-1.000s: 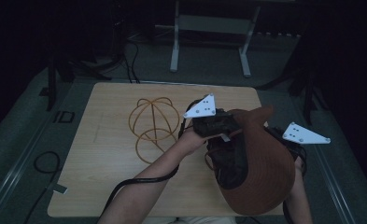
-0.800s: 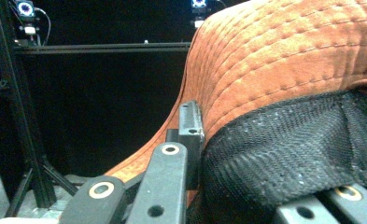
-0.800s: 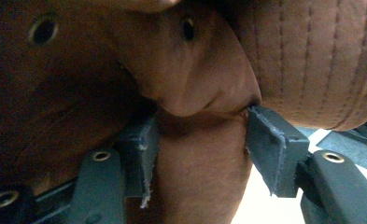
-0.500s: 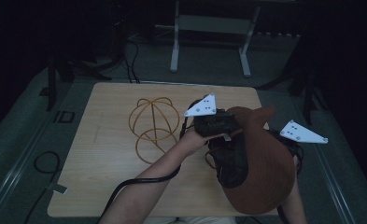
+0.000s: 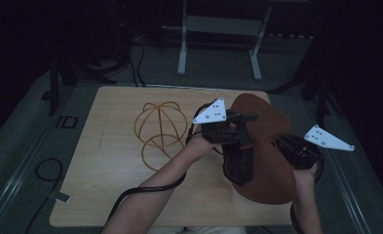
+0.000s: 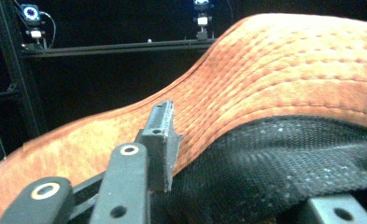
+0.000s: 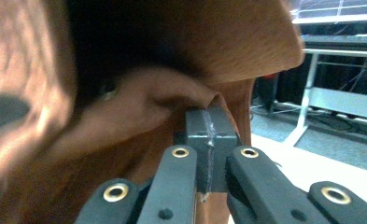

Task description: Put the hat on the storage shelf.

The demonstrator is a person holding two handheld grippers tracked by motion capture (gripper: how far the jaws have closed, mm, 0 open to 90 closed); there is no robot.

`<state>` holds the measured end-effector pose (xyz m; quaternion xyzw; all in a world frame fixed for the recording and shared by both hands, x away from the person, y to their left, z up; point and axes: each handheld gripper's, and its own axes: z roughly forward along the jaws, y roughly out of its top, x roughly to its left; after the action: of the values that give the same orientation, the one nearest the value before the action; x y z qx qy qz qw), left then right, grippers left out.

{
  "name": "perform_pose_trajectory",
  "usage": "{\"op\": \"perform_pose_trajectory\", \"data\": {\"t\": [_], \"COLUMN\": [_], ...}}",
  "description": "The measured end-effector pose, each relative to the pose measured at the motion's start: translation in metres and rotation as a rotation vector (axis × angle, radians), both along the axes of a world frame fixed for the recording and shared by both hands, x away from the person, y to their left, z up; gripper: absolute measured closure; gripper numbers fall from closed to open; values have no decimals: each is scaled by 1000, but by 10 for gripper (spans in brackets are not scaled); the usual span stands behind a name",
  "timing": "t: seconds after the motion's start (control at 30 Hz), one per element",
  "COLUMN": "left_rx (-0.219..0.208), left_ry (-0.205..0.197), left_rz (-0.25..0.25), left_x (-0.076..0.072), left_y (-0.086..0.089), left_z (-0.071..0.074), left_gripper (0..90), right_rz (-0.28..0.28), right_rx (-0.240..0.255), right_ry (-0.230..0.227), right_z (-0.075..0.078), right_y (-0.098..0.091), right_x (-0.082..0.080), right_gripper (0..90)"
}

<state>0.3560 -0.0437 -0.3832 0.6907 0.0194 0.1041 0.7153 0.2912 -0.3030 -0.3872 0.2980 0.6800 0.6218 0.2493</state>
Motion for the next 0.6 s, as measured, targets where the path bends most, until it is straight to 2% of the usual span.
{"op": "perform_pose_trajectory", "data": {"t": [0.17, 0.23, 0.27, 0.3, 0.33, 0.43, 0.5, 0.6], "left_rx": [27, 42, 63, 63, 77, 121, 131, 147], "left_ry": [-26, -31, -38, -38, -37, -21, -15, 27], "left_rz": [73, 109, 156, 156, 188, 256, 288, 364], "left_x": [-3, -4, -5, -5, -6, -8, -11, -15], "left_y": [3, 5, 8, 8, 10, 13, 16, 23], "left_z": [4, 5, 6, 6, 7, 9, 10, 14], "left_gripper": [522, 461, 390, 365, 363, 338, 335, 287], "right_rz": [-11, -19, -35, -35, -53, -55, -72, -87], "right_rx": [6, 16, 33, 33, 51, 67, 78, 93], "right_ry": [-8, -18, -32, -32, -47, -58, -72, -84], "right_z": [3, 4, 7, 7, 10, 13, 18, 24], "right_y": [-2, -4, -6, -6, -10, -14, -17, -20], "right_x": [-1, -2, -3, -3, -5, -6, -8, -8], "right_gripper": [900, 900, 900, 900, 900, 900, 900, 900]}}
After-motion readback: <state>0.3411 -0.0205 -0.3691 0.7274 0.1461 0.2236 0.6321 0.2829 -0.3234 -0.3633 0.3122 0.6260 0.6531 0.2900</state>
